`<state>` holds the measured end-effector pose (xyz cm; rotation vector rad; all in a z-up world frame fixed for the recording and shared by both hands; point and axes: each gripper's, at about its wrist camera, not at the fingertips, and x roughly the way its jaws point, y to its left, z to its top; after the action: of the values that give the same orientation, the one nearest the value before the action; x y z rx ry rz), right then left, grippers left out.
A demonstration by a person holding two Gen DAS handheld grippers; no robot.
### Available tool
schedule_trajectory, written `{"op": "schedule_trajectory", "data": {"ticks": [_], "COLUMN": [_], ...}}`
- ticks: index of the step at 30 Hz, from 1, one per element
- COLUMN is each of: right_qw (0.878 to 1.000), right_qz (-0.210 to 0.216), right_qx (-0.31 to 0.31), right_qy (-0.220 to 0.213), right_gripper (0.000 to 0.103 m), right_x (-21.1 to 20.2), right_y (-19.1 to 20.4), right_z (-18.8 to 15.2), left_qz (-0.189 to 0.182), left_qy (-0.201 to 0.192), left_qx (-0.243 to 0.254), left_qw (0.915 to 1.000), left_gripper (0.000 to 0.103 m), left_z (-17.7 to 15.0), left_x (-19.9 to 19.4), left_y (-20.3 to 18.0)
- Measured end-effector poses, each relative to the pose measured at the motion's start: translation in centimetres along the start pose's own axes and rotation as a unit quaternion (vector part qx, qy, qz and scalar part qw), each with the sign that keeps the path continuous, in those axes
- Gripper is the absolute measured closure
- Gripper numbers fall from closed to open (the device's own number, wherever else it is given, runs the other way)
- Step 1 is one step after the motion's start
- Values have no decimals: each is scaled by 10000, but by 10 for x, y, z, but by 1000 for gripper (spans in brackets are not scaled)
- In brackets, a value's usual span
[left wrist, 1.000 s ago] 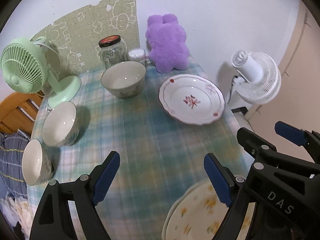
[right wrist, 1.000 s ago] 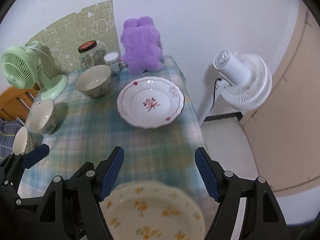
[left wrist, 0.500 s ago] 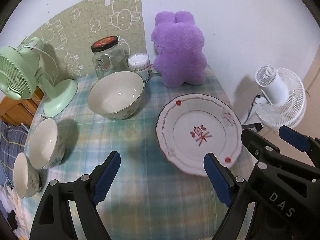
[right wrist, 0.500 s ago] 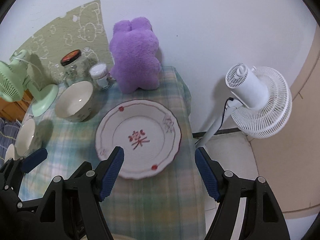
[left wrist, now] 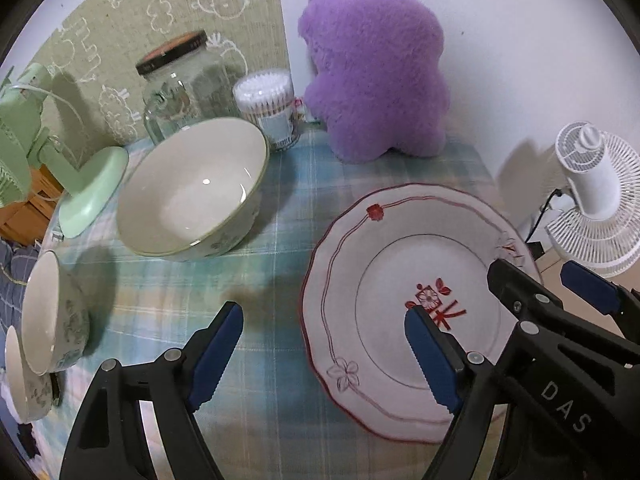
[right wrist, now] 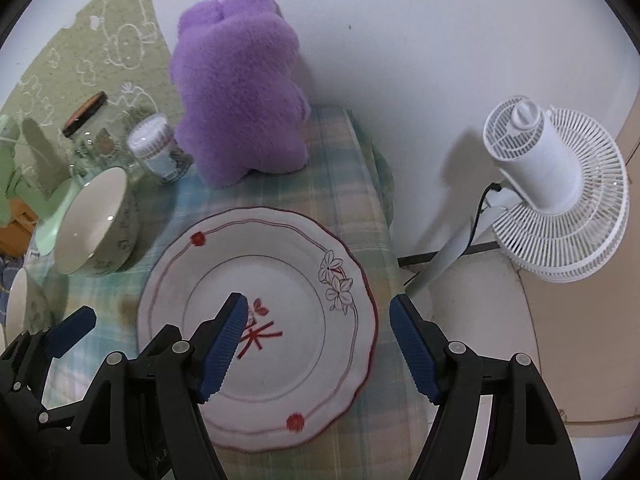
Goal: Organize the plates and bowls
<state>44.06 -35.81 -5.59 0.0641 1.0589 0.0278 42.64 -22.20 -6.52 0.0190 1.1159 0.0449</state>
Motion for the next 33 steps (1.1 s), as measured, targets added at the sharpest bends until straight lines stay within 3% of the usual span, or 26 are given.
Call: {"op": "schedule_trajectory", "data": {"ticks": [3,12,23,28,33], "right_qw": [10000,9995,9988,9981,9979], "right_qz": [-31,-197,-430,-345,-434], "right_qx": [-18,-248,-102,-85,-161], "right_qy": [79,58,213,502,458], "right_gripper": [28,51,51,54,55], "right_x": [13,23,33,47,45], "right_y": [0,4,-6,-8,-4], "right_z": [1,4,2,-5,-10], "left_qz": [-9,-288,-181,-244,-140], "left_qy": [68,290,314,299,237], "left_qx": [14,-82,51,-180,52], "left_qw": [10000,9991,9993,9991,9996], "left_gripper": [21,41,47,51,50], "left_z": [1,0,3,6,3], "left_x": [10,27,34,35,36], "left_y": [-2,-3,-11,-7,-9]}}
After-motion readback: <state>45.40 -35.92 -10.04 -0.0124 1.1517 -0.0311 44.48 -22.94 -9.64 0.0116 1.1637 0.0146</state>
